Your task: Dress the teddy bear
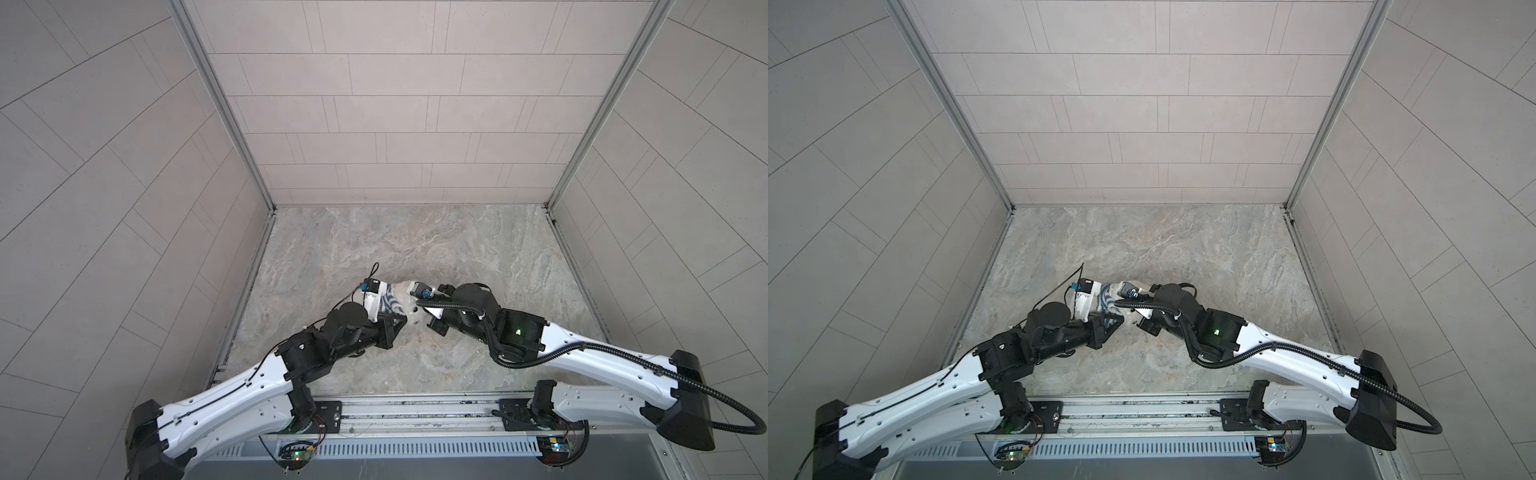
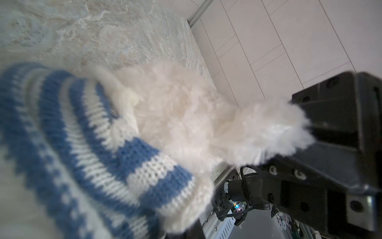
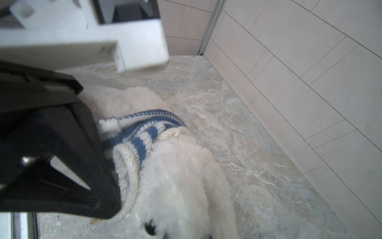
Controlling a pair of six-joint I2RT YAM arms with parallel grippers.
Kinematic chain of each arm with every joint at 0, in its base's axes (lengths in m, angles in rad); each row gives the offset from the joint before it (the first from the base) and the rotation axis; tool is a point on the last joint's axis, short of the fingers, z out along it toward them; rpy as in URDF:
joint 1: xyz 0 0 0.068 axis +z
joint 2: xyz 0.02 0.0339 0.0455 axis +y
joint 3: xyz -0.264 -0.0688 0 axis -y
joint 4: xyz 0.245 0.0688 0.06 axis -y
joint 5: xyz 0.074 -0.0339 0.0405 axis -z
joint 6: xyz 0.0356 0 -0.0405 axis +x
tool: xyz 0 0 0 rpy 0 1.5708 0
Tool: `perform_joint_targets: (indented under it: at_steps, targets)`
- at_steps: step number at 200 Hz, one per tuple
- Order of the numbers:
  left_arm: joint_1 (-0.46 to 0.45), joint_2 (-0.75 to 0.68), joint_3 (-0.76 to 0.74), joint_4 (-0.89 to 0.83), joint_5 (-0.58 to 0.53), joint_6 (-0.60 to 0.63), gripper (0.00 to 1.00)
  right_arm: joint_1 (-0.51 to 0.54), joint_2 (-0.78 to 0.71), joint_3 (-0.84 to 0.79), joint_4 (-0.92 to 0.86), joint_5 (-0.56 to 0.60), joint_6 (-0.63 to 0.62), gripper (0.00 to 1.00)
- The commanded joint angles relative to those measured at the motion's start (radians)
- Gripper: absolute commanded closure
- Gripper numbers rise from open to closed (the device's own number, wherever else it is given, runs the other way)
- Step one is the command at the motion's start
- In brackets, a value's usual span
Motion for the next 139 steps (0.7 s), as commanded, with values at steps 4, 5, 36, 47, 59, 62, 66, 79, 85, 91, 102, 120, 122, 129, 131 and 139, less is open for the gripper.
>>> perform_joint_targets:
  at_steps: [4,5,36,47,59,62,66,79,85,91,102,120,122,129,131,139]
  targets:
    - [-0.060,0.028,-0.007,0.035,0.070,0.067,1.00,-0.019,-0.016,0.032,0.085,0.068,0.116,1.00]
    - [-0.062,0.028,-0.008,0.034,0.069,0.068,1.00,-0.019,-0.017,0.032,0.086,0.069,0.120,1.00]
    - [-0.082,-0.027,-0.096,0.052,0.037,0.021,1.00,-0.022,-0.033,0.048,0.078,0.147,0.153,1.00]
    - [-0.081,-0.067,-0.110,0.031,0.015,0.020,1.00,-0.027,-0.046,0.049,0.070,0.162,0.165,1.00]
    - [-0.080,-0.107,-0.123,0.007,-0.009,0.029,1.00,-0.040,-0.064,0.045,0.071,0.170,0.191,1.00]
    - [-0.082,-0.115,-0.126,0.000,-0.015,0.031,1.00,-0.044,-0.067,0.044,0.072,0.168,0.198,1.00]
    - [-0.081,-0.127,-0.131,-0.007,-0.024,0.033,1.00,-0.046,-0.072,0.042,0.074,0.168,0.207,1.00]
    - [-0.082,-0.144,-0.147,-0.001,-0.037,0.042,1.00,-0.048,-0.082,0.036,0.090,0.164,0.218,1.00]
    - [-0.082,-0.143,-0.155,0.012,-0.042,0.044,1.00,-0.047,-0.086,0.032,0.105,0.153,0.216,1.00]
    - [-0.081,-0.138,-0.162,0.028,-0.048,0.043,1.00,-0.046,-0.086,0.027,0.119,0.135,0.213,1.00]
    - [-0.082,-0.116,-0.168,0.068,-0.055,0.041,1.00,-0.039,-0.079,0.028,0.132,0.116,0.209,1.00]
    - [-0.082,-0.069,-0.162,0.150,-0.040,0.034,1.00,-0.022,-0.071,0.037,0.128,0.117,0.199,1.00]
    - [-0.082,-0.065,-0.161,0.159,-0.038,0.031,1.00,-0.020,-0.071,0.037,0.128,0.117,0.198,1.00]
    - [-0.082,-0.051,-0.155,0.171,-0.033,0.029,1.00,-0.014,-0.073,0.036,0.128,0.113,0.187,1.00]
    - [-0.082,-0.048,-0.153,0.172,-0.033,0.029,1.00,-0.011,-0.074,0.035,0.130,0.110,0.184,1.00]
    - [-0.082,-0.043,-0.141,0.165,-0.033,0.036,1.00,-0.004,-0.079,0.024,0.147,0.088,0.161,1.00]
